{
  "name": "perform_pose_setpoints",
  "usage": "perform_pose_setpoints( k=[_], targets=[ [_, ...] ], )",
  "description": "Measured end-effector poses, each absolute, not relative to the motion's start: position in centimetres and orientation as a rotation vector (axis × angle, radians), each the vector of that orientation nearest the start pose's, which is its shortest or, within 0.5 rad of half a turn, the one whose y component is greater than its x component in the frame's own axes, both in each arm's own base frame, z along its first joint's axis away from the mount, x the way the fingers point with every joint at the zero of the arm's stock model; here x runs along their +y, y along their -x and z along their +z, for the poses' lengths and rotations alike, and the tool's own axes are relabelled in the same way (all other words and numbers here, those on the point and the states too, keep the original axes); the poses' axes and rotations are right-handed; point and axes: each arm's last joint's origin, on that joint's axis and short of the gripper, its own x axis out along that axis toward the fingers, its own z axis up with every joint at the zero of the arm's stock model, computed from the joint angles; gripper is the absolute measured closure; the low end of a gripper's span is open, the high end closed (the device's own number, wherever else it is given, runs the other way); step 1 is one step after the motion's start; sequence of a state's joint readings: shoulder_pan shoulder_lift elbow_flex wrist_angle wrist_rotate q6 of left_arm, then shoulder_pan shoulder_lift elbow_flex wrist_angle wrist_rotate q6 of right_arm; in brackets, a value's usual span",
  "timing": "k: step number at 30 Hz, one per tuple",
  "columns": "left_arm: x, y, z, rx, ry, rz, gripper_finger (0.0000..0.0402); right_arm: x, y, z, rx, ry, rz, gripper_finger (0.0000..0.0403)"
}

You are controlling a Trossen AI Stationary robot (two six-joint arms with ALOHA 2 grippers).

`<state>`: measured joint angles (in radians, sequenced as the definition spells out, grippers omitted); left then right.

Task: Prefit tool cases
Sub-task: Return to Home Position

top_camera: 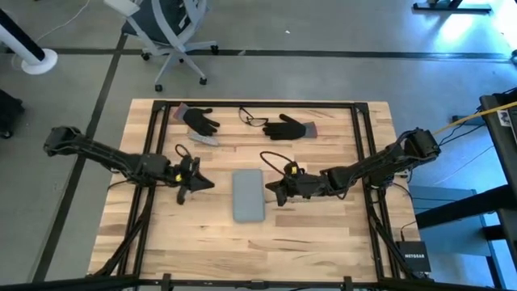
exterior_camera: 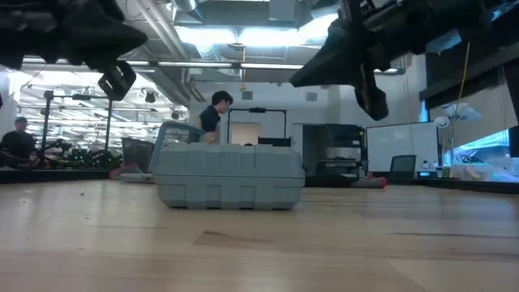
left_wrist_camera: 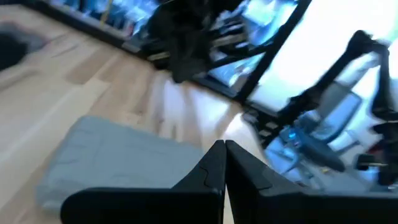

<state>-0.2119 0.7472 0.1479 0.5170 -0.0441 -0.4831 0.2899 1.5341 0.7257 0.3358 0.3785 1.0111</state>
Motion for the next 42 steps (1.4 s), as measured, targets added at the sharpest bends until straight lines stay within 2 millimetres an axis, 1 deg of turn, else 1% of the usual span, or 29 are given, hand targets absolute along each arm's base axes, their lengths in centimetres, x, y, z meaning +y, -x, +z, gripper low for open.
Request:
perform_pose_setpoints(
  k=[4, 7, 11, 15, 19, 22, 26, 30, 32, 36, 40, 42],
  targets=[
    [-3.1, -14.5, 17.7, 0.025, 0.458, -0.211, 0.0401, 7.0, -29.5, 18.7, 0.335, -0.755, -0.261, 0.0403],
    [-2.8, -13.9, 17.1, -0.026, 0.441, -0.206, 0.0401, 5.8, -28.8, 18.8, 0.278, -0.698, -0.216, 0.0403],
    [-2.2, -14.0, 17.2, -0.056, 0.384, -0.139, 0.0401, 3.9, -26.3, 17.4, 0.276, -0.604, -0.181, 0.0403],
    [-1.4, -14.0, 17.2, -0.078, 0.298, -0.041, 0.0402, 2.3, -22.9, 15.9, 0.235, -0.502, -0.174, 0.0403],
    [-0.5, -14.1, 16.9, -0.069, 0.196, 0.099, 0.0401, 0.4, -19.1, 14.1, 0.173, -0.419, -0.220, 0.0403],
    [0.1, -14.1, 16.8, -0.062, 0.148, 0.178, 0.0401, -0.6, -17.3, 13.2, 0.160, -0.317, -0.239, 0.0403],
    [0.5, -14.1, 16.8, -0.056, 0.136, 0.214, 0.0401, -1.4, -16.2, 12.4, 0.213, -0.190, -0.239, 0.0403],
    [0.5, -14.2, 15.9, 0.030, 0.177, 0.223, 0.0401, -1.6, -16.1, 11.8, 0.271, -0.172, -0.210, 0.0403],
    [0.6, -14.1, 14.9, 0.127, 0.204, 0.248, 0.0402, -1.7, -16.0, 11.6, 0.295, -0.170, -0.213, 0.0403],
    [0.7, -13.4, 12.6, 0.371, 0.120, 0.295, 0.0402, -1.9, -15.8, 11.2, 0.331, -0.153, -0.301, 0.0402],
    [0.7, -12.3, 10.6, 0.604, 0.119, 0.320, 0.0402, -2.0, -15.7, 11.0, 0.351, -0.146, -0.332, 0.0402],
    [0.7, -12.2, 10.4, 0.637, 0.120, 0.319, 0.0402, -2.0, -15.7, 10.9, 0.360, -0.145, -0.332, 0.0402]
  ],
)
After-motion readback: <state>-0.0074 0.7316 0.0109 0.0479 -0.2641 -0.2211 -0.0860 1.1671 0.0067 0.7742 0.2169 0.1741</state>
